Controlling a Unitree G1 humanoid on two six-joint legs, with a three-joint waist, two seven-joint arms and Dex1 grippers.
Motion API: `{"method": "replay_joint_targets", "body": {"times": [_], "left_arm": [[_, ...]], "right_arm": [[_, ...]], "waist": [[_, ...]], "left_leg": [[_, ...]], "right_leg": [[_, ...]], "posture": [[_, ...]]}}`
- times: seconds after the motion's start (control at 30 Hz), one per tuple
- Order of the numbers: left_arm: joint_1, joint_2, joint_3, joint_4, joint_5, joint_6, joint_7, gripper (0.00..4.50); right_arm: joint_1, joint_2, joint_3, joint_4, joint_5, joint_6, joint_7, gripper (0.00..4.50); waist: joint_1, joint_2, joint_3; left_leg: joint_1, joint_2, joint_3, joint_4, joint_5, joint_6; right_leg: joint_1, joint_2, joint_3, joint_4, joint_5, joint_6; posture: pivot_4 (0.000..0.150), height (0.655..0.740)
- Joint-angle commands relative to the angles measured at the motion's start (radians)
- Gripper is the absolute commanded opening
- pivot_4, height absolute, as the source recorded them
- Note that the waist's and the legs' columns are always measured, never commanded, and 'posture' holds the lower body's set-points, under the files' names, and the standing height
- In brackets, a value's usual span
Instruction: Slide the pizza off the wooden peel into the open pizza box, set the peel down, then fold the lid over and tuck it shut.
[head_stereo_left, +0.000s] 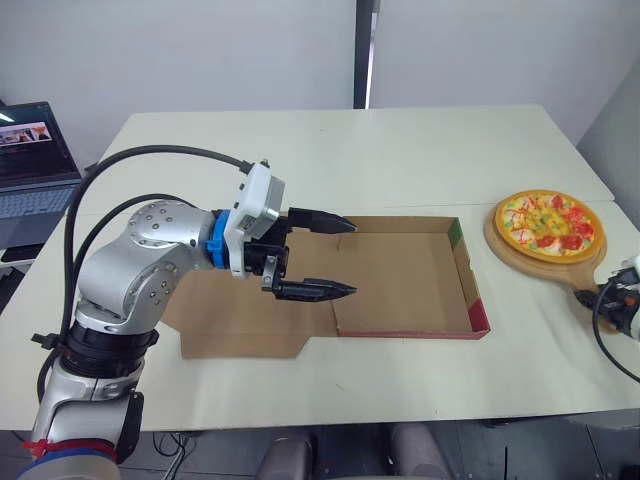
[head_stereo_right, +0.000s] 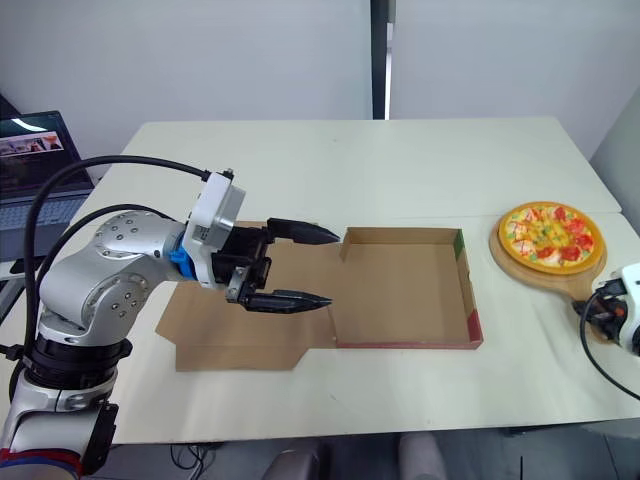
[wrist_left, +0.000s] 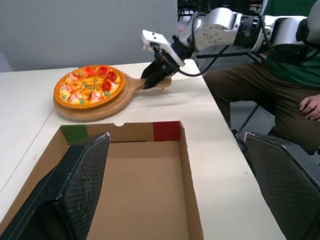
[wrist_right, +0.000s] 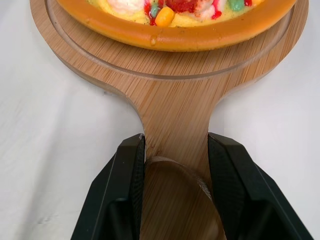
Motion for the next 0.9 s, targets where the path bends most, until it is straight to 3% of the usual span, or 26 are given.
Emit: {"method": "replay_joint_targets", "body": {"times": [0.03, 0.57, 0.9], "left_arm": [[0.011, 0.032, 0.053, -0.016, -0.008, -0.001, 0.007, 4.5], [0.157, 0.157, 0.159, -0.04, 0.02, -0.015, 0.025, 4.5], [0.188, 0.181, 0.162, -0.053, 0.024, -0.022, 0.011, 4.5]], "right_arm": [[-0.027, -0.073, -0.082, -0.113, 0.026, -0.05, 0.044, 1.59], [-0.076, -0.199, -0.009, -0.305, 0.128, -0.005, 0.291, 1.59], [-0.08, -0.23, 0.078, -0.341, 0.052, -0.112, 0.343, 1.59]], "waist": [[-0.002, 0.001, 0.0], [0.004, 0.001, 0.001], [0.005, 0.001, 0.001]], "left_leg": [[0.0, 0.0, 0.001, 0.0, 0.0, 0.001], [-0.002, 0.0, 0.0, 0.0, -0.002, 0.003], [-0.003, 0.0, -0.001, 0.001, -0.002, 0.003]], "right_leg": [[0.0, 0.0, 0.001, 0.0, 0.0, 0.0], [0.0, 0.0, -0.001, -0.002, -0.003, 0.004], [-0.001, -0.001, -0.001, -0.002, -0.003, 0.004]], "posture": [[0.15, 0.7341], [0.15, 0.7341], [0.15, 0.7341]]}}
